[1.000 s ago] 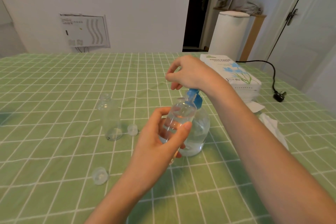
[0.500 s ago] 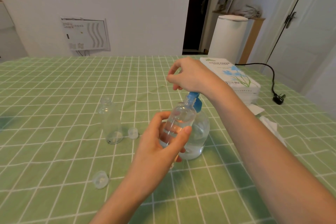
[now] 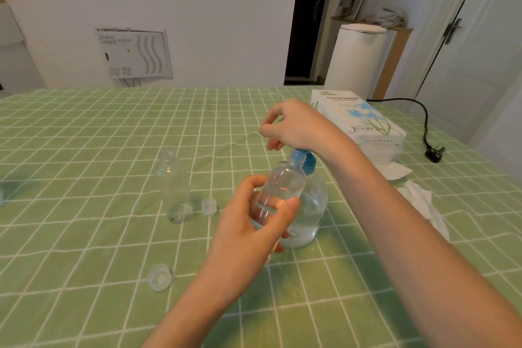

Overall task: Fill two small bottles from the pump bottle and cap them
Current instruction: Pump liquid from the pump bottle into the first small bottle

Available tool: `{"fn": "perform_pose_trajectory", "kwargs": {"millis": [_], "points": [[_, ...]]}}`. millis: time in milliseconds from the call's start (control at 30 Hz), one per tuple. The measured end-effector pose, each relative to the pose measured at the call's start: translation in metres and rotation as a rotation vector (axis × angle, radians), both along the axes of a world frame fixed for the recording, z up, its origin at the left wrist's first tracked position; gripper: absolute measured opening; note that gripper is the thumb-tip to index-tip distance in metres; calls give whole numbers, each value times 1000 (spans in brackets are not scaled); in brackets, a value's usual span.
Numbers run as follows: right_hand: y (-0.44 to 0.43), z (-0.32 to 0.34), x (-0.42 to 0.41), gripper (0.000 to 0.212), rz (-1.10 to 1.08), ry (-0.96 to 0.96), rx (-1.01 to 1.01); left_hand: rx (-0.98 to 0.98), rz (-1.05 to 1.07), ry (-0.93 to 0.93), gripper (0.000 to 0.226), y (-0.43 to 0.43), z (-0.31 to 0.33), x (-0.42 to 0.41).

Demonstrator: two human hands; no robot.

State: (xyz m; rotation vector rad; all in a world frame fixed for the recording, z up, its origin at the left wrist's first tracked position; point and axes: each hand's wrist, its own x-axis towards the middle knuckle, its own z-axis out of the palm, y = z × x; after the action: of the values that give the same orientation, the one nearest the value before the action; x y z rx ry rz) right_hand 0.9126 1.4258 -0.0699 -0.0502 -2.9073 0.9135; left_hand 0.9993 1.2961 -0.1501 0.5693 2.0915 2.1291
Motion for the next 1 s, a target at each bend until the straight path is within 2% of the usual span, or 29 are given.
{"fn": "perform_pose_trajectory", "kwargs": {"millis": [200, 467, 600, 1000], "points": [[2, 11, 2, 16, -40, 91, -22, 9, -16, 17, 42, 1, 7, 0], [7, 18, 9, 34, 13, -26, -102, 26, -16, -3, 29, 2, 8, 2], [4, 12, 10, 38, 5, -88, -98, 29, -18, 0, 32, 2, 8, 2], [2, 1, 9, 24, 22, -203, -127, 24, -18, -10, 38, 1, 3, 2]]}}
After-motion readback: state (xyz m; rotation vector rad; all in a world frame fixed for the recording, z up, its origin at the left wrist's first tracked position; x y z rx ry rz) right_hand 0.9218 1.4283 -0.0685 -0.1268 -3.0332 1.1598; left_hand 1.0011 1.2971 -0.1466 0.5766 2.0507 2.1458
